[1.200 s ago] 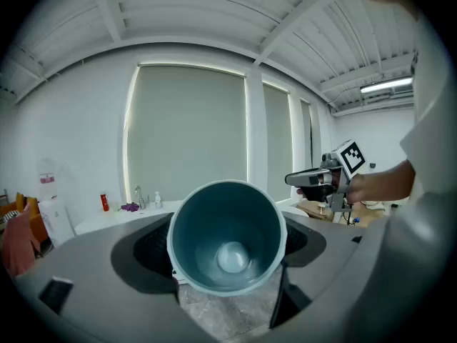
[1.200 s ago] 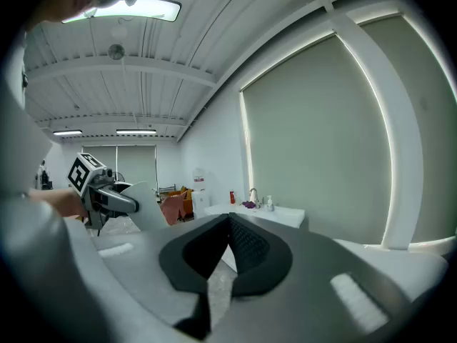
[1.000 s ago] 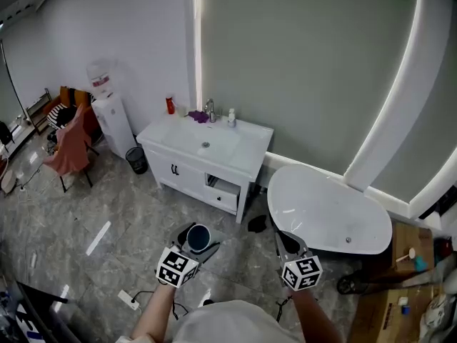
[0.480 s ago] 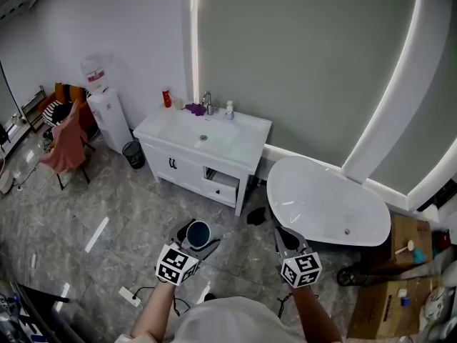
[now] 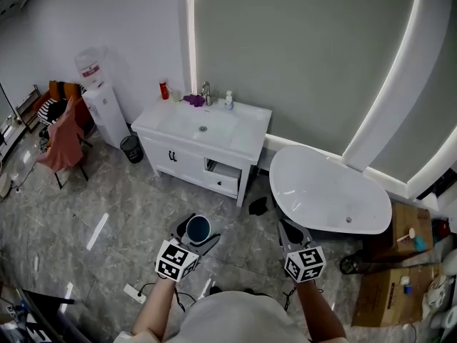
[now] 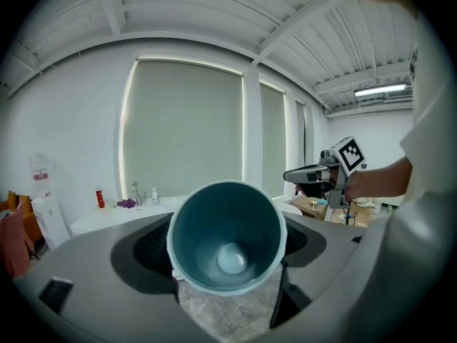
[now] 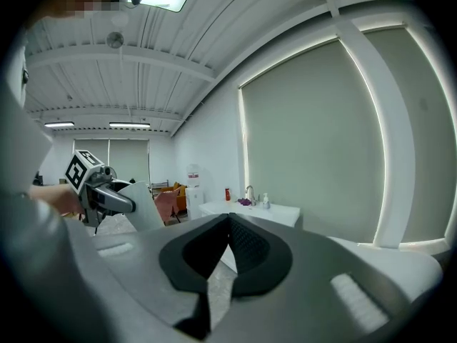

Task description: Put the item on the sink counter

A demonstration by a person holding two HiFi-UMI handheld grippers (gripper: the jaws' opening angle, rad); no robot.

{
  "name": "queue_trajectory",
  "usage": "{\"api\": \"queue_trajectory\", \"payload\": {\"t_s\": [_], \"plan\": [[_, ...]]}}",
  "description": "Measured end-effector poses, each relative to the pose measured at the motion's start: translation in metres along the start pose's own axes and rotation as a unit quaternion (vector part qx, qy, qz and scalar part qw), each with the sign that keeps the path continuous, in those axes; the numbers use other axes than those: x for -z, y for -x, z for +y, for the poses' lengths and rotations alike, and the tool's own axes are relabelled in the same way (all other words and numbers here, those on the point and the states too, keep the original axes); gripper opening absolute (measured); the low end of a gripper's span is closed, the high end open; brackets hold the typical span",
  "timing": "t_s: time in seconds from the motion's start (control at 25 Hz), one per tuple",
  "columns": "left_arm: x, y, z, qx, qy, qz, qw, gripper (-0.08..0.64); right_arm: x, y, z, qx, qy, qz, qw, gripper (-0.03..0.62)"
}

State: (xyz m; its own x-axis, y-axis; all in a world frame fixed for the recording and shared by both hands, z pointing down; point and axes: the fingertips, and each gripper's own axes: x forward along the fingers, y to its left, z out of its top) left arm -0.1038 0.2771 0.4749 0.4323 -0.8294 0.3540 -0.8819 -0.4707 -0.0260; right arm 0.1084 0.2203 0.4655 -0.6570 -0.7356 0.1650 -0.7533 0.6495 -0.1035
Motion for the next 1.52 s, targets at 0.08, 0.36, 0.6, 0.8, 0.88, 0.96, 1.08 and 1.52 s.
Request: {"api": "queue_trajectory", "payload": {"t_s": [0.08,0.36,0.6,0.8,0.88,0.96,1.08,1.52], "plan": [[0.003,0.003,0.005,0.001,0.001,0.000,1.0000,0.403,0.002,-0.001,0.005,0.003,0.000,0.003,1.000,0.011],[0.009,0.010,0.011,0.011,0.002,-0.005,0.9999,0.403,0.009,-0.004,0.024,0.007,-0.002,0.008,1.000,0.011],[0.018,0.009,0.017,0.013,0.009,0.000,0.9999,0.403,0.018,-0.010,0.030,0.010,-0.011,0.020,1.000,0.011],[0.024,-0.001,0.026,0.011,0.018,0.004,0.9998,0.403,0.023,-0.021,0.023,0.014,-0.019,0.026,0.999,0.011],[0.023,-0.007,0.031,0.009,0.019,0.004,0.9998,0.403,0.025,-0.029,0.018,0.012,-0.022,0.027,0.999,0.011],[0.021,-0.014,0.035,0.006,0.018,0.006,0.9998,0.403,0.026,-0.039,0.013,0.008,-0.024,0.027,0.999,0.011],[0.018,-0.026,0.044,0.003,0.018,0.011,0.9998,0.403,0.024,-0.053,0.004,0.004,-0.029,0.025,0.999,0.011],[-0.006,-0.113,0.087,-0.003,0.024,0.026,0.9994,0.403,0.024,-0.126,-0.070,0.002,-0.043,0.044,0.998,0.011]]}}
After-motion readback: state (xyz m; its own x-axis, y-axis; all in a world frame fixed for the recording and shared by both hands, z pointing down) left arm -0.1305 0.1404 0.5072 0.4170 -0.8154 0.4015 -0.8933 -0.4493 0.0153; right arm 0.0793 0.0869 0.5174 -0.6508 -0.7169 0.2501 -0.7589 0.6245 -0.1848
